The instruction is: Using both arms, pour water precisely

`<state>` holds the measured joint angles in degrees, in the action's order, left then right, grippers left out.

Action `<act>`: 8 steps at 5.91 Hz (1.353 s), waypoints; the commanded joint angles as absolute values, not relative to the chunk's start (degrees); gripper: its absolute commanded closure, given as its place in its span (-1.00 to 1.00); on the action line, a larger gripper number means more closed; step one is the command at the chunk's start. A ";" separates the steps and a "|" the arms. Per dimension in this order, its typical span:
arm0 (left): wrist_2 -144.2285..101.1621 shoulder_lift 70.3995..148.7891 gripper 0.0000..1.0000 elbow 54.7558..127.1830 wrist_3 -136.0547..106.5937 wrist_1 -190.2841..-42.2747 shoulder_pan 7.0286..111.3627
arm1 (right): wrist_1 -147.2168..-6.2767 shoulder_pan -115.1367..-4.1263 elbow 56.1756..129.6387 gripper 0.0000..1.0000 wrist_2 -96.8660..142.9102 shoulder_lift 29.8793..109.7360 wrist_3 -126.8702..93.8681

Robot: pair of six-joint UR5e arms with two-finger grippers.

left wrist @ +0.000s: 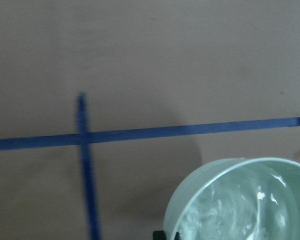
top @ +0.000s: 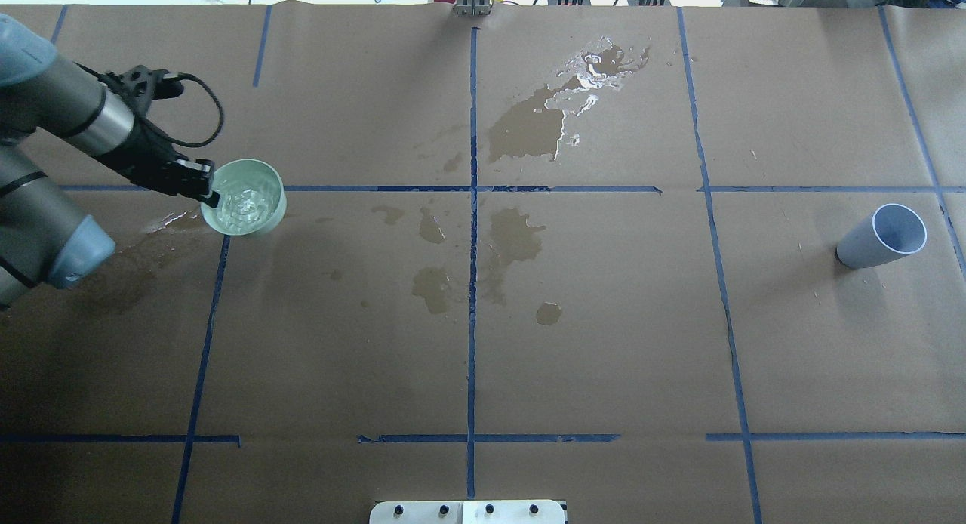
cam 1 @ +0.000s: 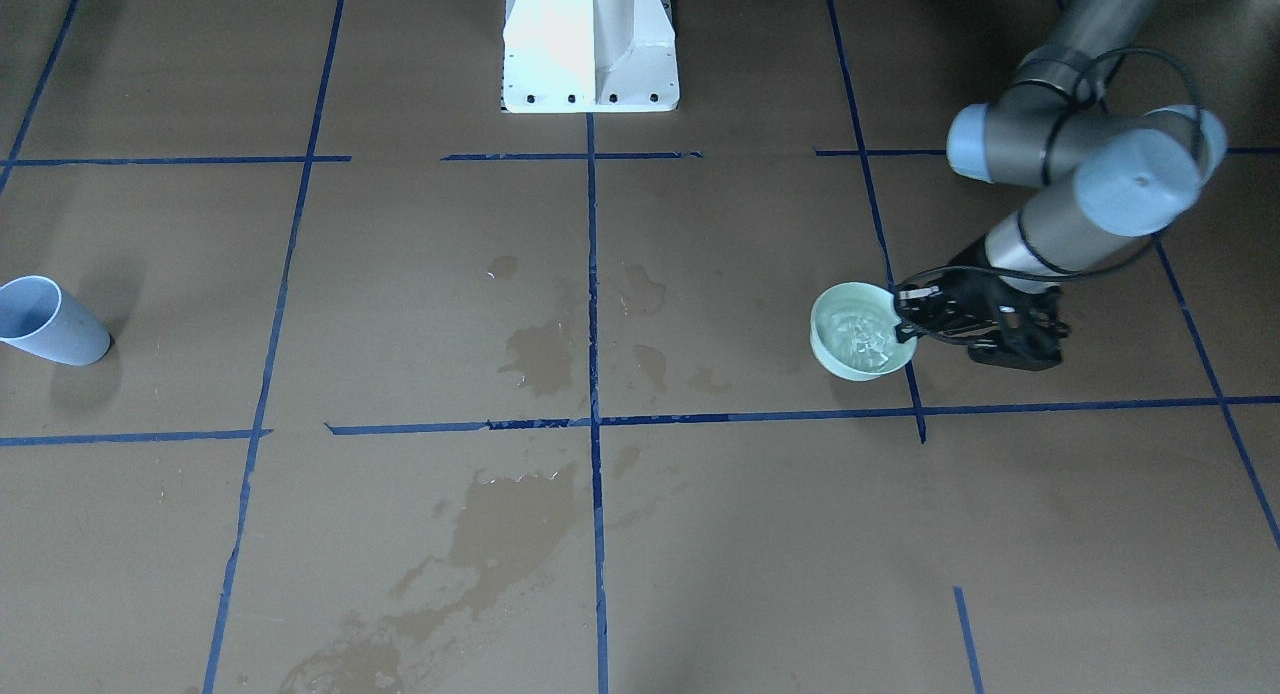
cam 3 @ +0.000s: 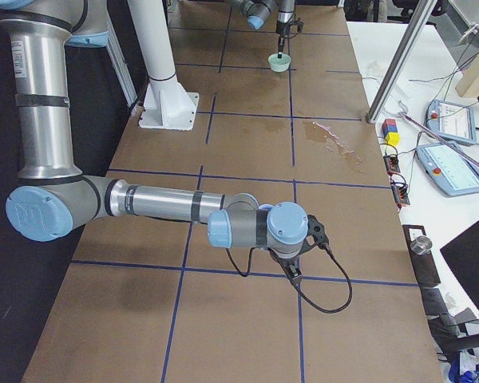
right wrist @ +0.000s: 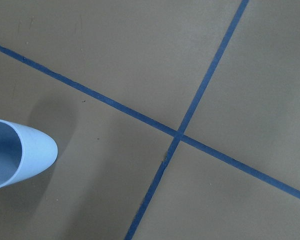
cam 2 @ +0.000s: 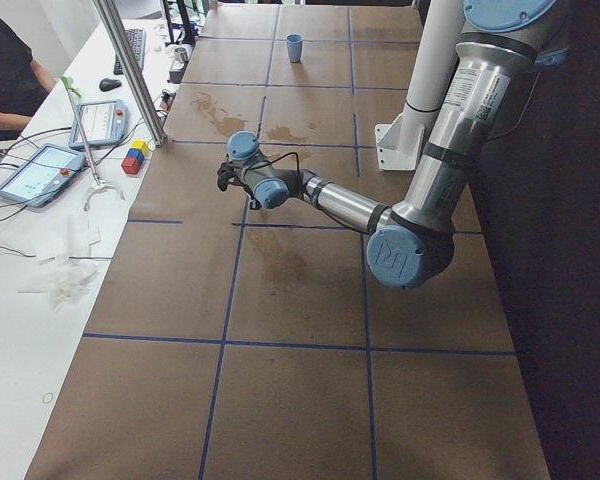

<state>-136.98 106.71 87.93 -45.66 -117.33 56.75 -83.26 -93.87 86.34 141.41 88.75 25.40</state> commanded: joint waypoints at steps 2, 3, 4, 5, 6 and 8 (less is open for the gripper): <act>-144.12 98.81 1.00 81.51 -22.50 -117.42 67.29 | -83.15 -93.87 87.10 -1.00 141.15 89.03 25.40; -144.84 97.22 1.00 79.73 -18.58 -117.51 67.76 | -83.14 -93.87 87.19 -1.00 141.15 89.12 25.40; -144.93 95.90 1.00 79.63 -18.37 -117.68 67.76 | -83.14 -93.87 87.88 -1.00 141.15 89.47 25.40; -144.84 94.50 1.00 79.54 -18.11 -118.29 67.76 | -83.14 -93.87 88.41 -1.00 141.15 89.91 25.40; -144.93 94.31 0.93 79.45 -18.11 -118.30 67.76 | -83.14 -93.87 88.42 -1.00 141.15 89.91 25.40; -144.93 93.96 0.52 79.45 -18.11 -118.30 67.59 | -83.14 -93.87 88.42 -1.00 141.15 89.91 25.40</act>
